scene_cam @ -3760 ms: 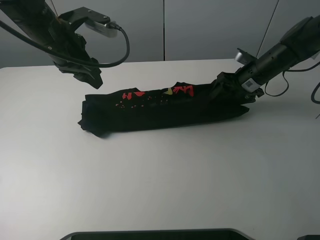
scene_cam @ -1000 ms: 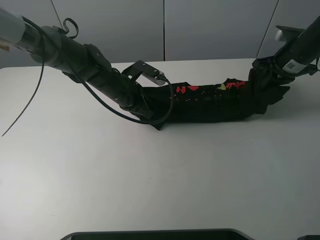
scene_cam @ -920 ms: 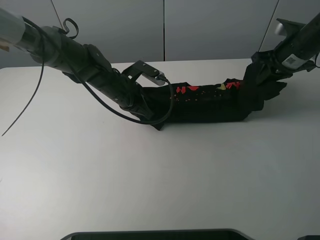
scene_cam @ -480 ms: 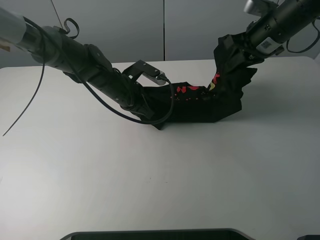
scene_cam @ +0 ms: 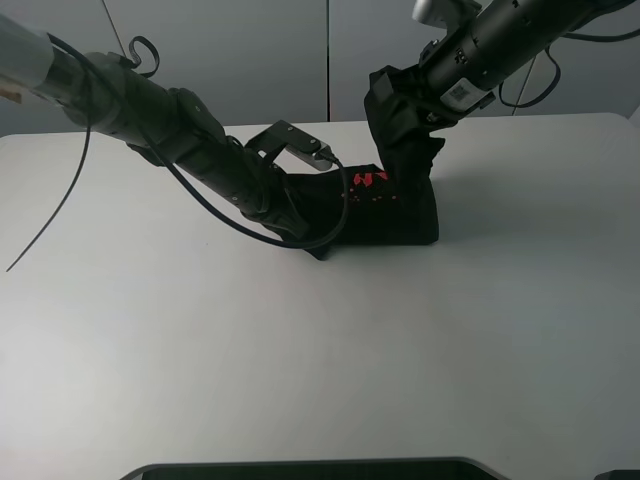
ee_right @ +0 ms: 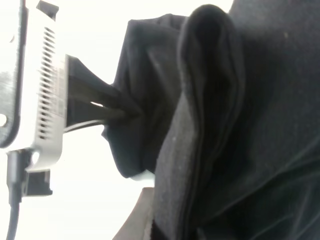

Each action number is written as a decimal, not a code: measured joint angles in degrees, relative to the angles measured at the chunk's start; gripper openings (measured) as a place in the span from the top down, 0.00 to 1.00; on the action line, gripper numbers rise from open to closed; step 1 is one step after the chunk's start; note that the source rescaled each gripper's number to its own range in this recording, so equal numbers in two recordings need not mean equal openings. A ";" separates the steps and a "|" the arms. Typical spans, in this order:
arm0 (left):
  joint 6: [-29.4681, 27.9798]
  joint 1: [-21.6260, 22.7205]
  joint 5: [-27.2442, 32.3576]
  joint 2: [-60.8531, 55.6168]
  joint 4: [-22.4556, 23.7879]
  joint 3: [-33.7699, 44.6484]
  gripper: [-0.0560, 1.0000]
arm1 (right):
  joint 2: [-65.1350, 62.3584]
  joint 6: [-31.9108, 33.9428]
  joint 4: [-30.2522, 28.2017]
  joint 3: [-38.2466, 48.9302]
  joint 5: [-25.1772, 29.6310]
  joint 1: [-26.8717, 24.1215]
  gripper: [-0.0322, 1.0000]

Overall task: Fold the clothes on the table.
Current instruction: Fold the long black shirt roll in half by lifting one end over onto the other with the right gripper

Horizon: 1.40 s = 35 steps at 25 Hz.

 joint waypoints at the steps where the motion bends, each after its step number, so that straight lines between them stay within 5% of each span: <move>1: 0.00 0.00 0.07 0.00 0.00 0.00 0.80 | 0.00 0.00 0.13 0.00 -0.81 0.43 0.87; 10: 0.96 0.00 0.52 0.00 -0.34 -0.04 0.80 | 3.40 -3.03 6.90 0.00 -2.84 1.16 0.87; 28: 1.40 0.00 0.95 0.00 -0.66 -0.13 0.79 | 11.56 -4.94 10.10 0.00 -8.15 8.05 0.87; 32: 1.40 0.00 1.04 0.13 -0.66 -0.13 0.55 | 11.56 -5.02 10.10 0.00 -8.29 8.05 0.87; 35: 1.55 -0.13 3.08 -0.57 -0.66 -0.13 0.16 | 11.56 -5.15 10.10 0.00 -8.29 8.05 0.87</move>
